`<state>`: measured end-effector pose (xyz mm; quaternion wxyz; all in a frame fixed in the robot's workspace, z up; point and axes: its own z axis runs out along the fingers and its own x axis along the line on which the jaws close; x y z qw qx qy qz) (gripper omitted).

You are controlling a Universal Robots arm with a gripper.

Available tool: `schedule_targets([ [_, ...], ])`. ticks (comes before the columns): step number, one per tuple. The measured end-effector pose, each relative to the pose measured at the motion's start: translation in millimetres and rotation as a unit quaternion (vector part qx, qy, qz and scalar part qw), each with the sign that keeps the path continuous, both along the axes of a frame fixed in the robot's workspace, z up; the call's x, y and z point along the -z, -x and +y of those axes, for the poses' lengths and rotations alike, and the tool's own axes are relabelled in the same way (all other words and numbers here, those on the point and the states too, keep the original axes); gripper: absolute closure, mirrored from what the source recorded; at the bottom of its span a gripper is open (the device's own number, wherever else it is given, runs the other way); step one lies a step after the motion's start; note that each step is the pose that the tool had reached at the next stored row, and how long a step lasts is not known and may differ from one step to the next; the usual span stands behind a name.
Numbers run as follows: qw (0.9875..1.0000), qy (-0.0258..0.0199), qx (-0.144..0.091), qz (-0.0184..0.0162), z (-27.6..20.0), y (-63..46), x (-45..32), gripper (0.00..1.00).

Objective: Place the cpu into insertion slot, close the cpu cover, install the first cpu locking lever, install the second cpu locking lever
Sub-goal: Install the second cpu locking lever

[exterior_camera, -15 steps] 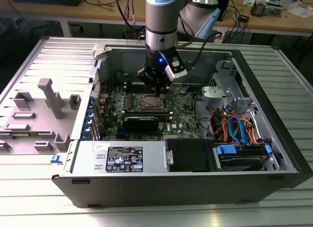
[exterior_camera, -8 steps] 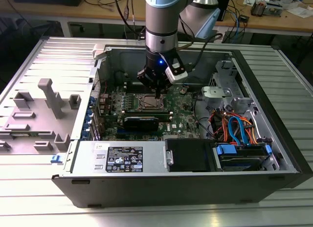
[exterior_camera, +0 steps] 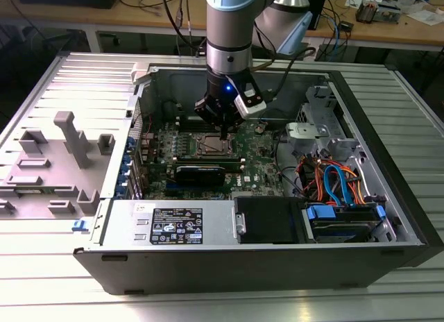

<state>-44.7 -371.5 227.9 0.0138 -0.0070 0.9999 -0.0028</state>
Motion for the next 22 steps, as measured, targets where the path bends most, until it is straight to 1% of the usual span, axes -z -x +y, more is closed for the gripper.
schedule_targets([
  [4, 1.0000, 0.0001, 0.000, 0.0001, -0.1, 0.0, -1.3, 0.89],
  [8, 1.0000, 0.0000, 0.000, 0.0000, 0.0, 0.0, -5.3, 0.89],
  [12, 1.0000, 0.0001, 0.000, 0.0001, -0.6, -0.1, -5.6, 0.89],
  [14, 1.0000, 0.0000, 0.000, 0.0000, -2.2, 0.0, -5.4, 0.89],
  [17, 1.0000, 0.0000, 0.000, 0.0000, -7.5, 0.0, -5.4, 0.89],
  [20, 1.0000, 0.0000, 0.000, 0.0000, -11.8, 0.0, -5.5, 0.89],
  [22, 1.0000, 0.0001, 0.000, 0.0000, -12.7, 0.1, -5.7, 0.89],
])
